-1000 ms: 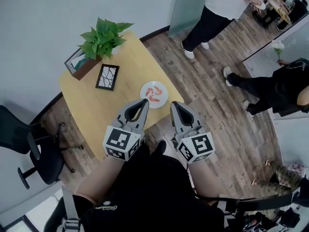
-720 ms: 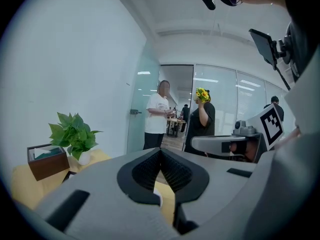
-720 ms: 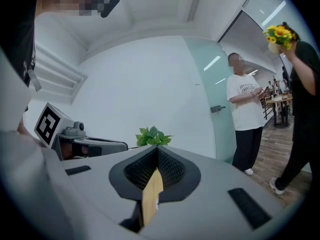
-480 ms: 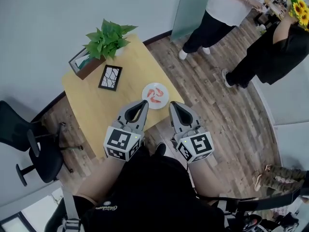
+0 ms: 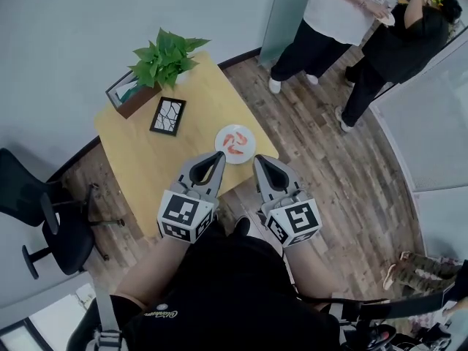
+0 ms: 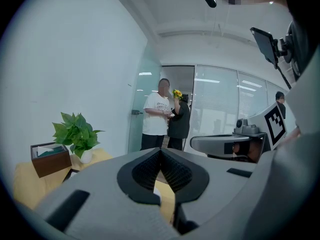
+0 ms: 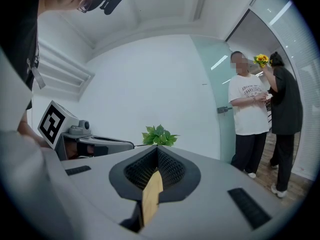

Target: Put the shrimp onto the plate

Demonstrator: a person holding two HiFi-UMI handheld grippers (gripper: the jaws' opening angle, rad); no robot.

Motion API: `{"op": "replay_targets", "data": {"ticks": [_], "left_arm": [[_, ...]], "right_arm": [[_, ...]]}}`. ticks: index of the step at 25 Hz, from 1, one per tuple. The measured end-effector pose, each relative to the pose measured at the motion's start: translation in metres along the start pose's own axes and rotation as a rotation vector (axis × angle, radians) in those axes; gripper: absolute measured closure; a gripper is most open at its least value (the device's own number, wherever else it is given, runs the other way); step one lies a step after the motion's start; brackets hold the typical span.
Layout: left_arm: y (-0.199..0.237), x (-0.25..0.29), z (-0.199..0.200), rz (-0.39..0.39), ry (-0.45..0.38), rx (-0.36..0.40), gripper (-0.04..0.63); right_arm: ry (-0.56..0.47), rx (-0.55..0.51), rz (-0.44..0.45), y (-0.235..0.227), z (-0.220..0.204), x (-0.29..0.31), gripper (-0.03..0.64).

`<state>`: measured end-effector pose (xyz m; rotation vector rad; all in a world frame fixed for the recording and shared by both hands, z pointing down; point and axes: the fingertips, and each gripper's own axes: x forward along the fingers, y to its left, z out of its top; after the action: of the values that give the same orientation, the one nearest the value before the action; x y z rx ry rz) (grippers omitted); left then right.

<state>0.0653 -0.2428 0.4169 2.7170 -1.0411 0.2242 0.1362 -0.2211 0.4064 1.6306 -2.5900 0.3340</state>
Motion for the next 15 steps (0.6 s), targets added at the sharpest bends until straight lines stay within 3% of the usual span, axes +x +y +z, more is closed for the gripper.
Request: {"op": "replay_targets", "data": {"ticks": [15], "left_arm": [[-0.004, -0.008, 0.001, -0.001, -0.005, -0.004, 0.594]], "right_arm": [[0.006, -0.023, 0.020, 0.011, 0.003, -0.007, 0.615]]}}
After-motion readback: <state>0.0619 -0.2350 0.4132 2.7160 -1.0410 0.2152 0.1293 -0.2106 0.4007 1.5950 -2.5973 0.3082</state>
